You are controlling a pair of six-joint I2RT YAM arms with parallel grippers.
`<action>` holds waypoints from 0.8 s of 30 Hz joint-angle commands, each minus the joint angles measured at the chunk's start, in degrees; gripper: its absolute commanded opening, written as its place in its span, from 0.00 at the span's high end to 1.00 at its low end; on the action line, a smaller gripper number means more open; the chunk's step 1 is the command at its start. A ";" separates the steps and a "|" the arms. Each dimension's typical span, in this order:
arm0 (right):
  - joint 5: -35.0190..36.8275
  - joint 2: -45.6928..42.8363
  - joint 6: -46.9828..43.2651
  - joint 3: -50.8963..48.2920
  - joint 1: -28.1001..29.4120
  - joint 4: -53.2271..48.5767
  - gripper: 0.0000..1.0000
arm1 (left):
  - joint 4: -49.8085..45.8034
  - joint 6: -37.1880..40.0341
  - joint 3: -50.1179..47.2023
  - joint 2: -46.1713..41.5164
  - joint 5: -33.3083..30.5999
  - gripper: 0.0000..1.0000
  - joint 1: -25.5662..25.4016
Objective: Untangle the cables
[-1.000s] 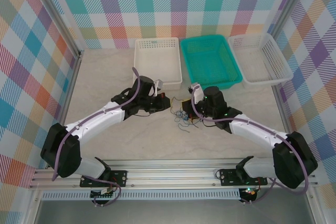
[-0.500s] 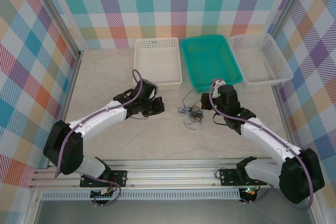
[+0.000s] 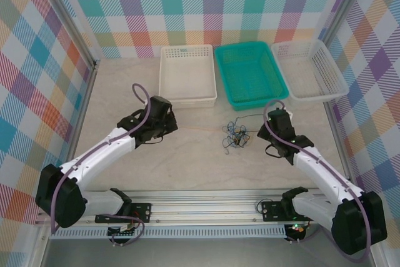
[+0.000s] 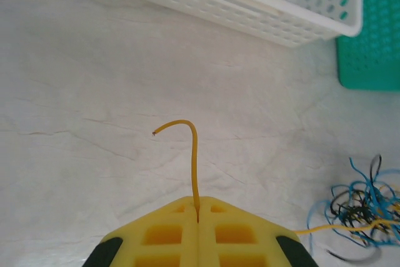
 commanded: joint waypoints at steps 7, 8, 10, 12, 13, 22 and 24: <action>4.10 -1.77 0.25 -1.62 -5.60 -3.40 1.00 | -9.01 -4.95 -1.90 -5.53 -10.88 1.00 4.66; 4.04 -1.85 0.17 -1.80 -6.29 -3.49 1.00 | -10.06 -5.32 -1.95 -5.81 -11.47 1.00 5.29; 4.07 -2.01 0.16 -2.25 -8.20 -3.93 1.00 | -12.01 -6.21 -1.97 -6.50 -12.59 1.00 6.84; 3.97 -2.03 0.57 -2.52 -10.84 -4.90 1.00 | -13.76 -7.01 -2.12 -7.32 -13.90 1.00 8.41; 3.45 -2.03 0.62 -2.71 -12.49 -5.23 1.00 | -14.87 -7.35 -2.16 -7.63 -14.78 1.00 9.30; -8.11 -1.30 -0.42 -3.70 -26.91 -4.22 1.00 | -15.99 -2.78 -3.17 -10.78 -10.39 1.00 19.43; -10.85 -0.52 -2.31 -2.98 -26.91 -3.50 1.00 | -14.25 -1.25 -3.10 -10.68 -6.93 1.00 19.55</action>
